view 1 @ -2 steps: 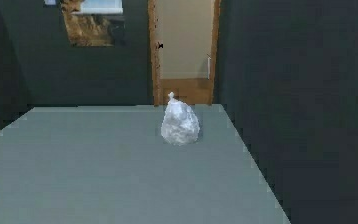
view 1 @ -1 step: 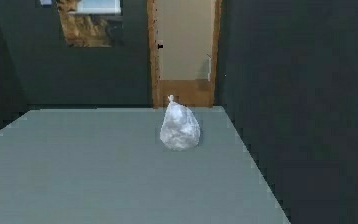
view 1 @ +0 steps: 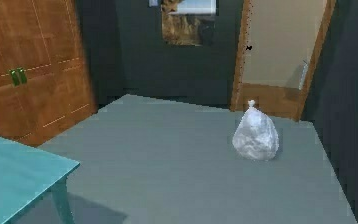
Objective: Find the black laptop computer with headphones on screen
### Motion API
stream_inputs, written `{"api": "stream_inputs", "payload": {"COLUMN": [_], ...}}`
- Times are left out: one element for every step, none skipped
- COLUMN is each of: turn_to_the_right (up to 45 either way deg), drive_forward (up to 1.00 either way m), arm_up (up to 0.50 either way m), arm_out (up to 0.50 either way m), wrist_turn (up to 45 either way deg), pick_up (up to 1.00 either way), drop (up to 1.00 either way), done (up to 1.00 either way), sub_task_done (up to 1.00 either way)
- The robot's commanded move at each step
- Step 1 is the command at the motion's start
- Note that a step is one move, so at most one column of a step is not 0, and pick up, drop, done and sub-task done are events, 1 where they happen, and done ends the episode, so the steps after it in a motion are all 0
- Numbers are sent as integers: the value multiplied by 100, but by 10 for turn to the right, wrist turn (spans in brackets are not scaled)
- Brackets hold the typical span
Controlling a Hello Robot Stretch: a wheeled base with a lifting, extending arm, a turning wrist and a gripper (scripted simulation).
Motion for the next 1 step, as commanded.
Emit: {"api": "stream_inputs", "payload": {"turn_to_the_right": [0], "drive_forward": [100], "arm_up": [0], "arm_out": [0], "wrist_turn": [0], "pick_up": [0], "drop": [0], "done": [0], "sub_task_done": [0]}}
